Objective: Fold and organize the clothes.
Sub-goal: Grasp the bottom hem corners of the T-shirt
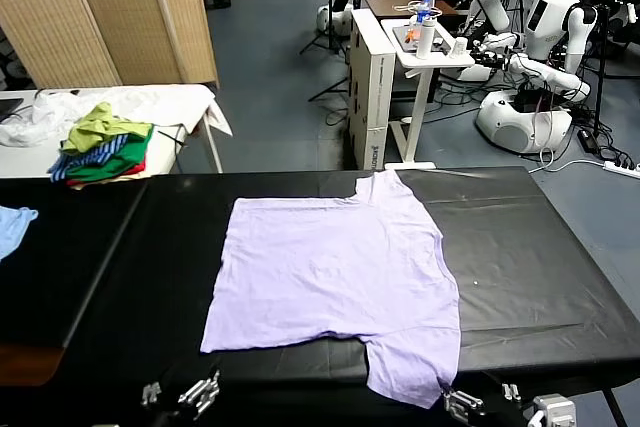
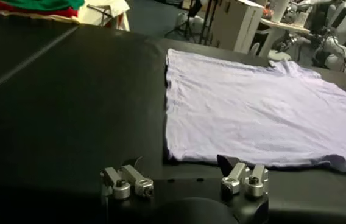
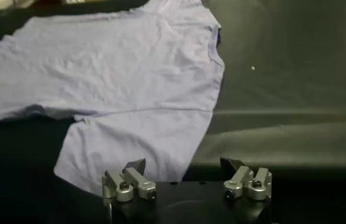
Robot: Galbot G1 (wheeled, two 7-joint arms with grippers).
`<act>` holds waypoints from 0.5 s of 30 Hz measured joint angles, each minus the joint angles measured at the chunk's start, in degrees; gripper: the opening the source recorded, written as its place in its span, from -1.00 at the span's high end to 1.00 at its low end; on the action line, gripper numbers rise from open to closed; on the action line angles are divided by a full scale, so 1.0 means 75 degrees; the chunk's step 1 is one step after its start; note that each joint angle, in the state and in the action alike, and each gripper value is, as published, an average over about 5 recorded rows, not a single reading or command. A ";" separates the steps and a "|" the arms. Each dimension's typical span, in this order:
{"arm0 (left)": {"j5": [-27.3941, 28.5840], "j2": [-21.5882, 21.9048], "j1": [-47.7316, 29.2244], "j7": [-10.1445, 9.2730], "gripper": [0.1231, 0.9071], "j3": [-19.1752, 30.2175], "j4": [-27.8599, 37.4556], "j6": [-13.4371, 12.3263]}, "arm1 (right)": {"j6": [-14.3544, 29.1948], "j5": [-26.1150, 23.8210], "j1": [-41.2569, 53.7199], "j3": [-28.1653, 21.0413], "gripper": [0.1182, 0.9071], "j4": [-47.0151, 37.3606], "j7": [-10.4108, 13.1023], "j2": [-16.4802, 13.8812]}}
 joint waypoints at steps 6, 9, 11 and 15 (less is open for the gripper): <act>0.0014 -0.0103 -0.0207 -0.0012 -1.00 0.0109 0.0219 -0.0105 | 0.0026 -0.0015 0.0033 -0.0072 -1.00 -0.0116 0.0002 0.0047; 0.0024 -0.0140 -0.0313 -0.0014 -1.00 0.0162 0.0356 -0.0120 | 0.0044 -0.0044 0.0068 -0.0125 -0.98 -0.0177 0.0002 0.0079; 0.0030 -0.0154 -0.0375 -0.0018 -0.99 0.0181 0.0446 -0.0128 | 0.0053 -0.0067 0.0078 -0.0151 -0.90 -0.0208 0.0001 0.0101; 0.0031 -0.0163 -0.0443 -0.0027 -0.79 0.0188 0.0585 -0.0155 | 0.0059 -0.0087 0.0084 -0.0185 -0.64 -0.0254 -0.0002 0.0125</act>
